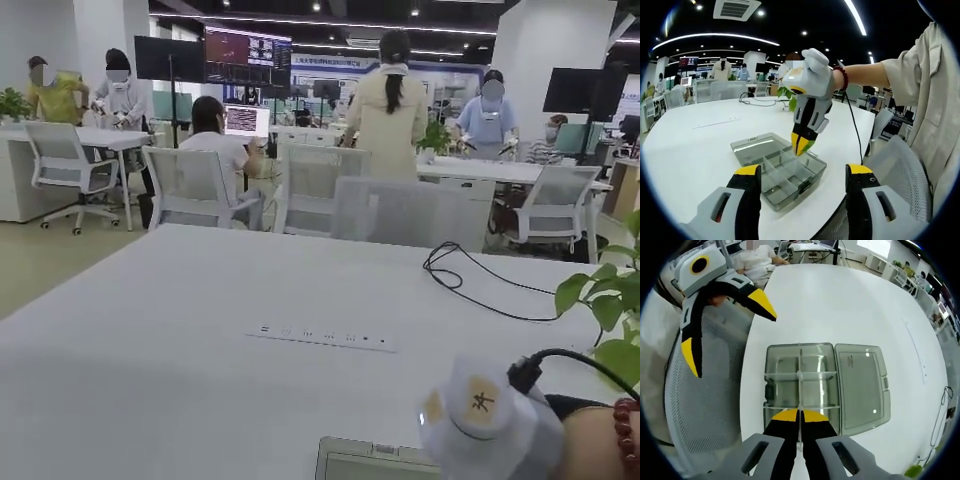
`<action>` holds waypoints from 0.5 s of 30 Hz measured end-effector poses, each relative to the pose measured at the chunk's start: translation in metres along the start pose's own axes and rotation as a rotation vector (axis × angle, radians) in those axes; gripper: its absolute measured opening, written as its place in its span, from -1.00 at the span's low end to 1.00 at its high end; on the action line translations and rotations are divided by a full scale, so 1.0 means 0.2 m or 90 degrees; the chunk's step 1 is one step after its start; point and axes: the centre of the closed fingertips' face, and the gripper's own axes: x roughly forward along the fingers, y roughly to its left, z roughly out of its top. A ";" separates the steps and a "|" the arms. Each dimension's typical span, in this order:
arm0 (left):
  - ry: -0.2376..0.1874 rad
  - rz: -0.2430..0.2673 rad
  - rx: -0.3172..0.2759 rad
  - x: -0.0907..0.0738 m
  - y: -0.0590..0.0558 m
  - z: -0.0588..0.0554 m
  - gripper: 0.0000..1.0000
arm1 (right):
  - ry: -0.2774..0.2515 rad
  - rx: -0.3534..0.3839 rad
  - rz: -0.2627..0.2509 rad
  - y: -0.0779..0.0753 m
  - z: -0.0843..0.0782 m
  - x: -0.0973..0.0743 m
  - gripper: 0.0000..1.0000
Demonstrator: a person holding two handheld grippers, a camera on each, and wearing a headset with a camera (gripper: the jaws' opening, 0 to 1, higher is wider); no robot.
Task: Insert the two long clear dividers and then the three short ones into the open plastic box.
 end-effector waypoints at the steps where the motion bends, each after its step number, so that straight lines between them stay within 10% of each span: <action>1: 0.001 -0.001 0.000 0.00 0.00 0.00 0.37 | -0.003 0.013 0.003 0.00 0.00 0.00 -0.95; 15: 0.001 -0.001 0.018 -0.01 0.01 0.02 0.34 | -0.031 0.041 0.014 0.00 -0.04 0.07 -0.95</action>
